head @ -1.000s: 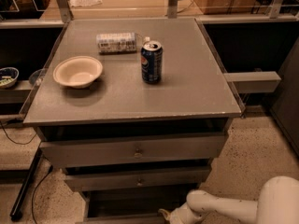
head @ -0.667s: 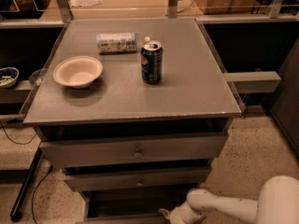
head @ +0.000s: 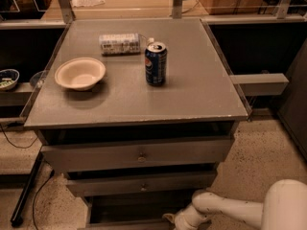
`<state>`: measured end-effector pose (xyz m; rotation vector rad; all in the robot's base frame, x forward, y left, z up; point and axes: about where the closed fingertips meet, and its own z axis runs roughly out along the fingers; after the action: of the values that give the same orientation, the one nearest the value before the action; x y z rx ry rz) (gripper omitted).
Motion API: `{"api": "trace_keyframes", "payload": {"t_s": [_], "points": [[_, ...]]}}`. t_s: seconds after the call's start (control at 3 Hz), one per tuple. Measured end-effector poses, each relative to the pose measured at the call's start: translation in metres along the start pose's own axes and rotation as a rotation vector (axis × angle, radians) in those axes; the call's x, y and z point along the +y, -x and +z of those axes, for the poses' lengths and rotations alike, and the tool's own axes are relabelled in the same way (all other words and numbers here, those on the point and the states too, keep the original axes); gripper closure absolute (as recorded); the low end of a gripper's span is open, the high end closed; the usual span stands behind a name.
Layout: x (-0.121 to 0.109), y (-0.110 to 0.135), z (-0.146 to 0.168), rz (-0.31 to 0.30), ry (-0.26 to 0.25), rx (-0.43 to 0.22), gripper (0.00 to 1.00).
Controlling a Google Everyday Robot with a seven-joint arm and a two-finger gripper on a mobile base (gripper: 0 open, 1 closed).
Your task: Open bottom drawer
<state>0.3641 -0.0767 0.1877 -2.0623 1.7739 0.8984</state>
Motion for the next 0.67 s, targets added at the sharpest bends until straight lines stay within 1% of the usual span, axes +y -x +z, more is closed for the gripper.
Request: {"api": "trace_keyframes", "payload": {"t_s": [0.33,0.67], "points": [[-0.0095,-0.0016,-0.0044,0.000,0.000,0.000,1.00],[-0.0140,-0.0025,-0.0063,0.000,0.000,0.000,1.00]]}}
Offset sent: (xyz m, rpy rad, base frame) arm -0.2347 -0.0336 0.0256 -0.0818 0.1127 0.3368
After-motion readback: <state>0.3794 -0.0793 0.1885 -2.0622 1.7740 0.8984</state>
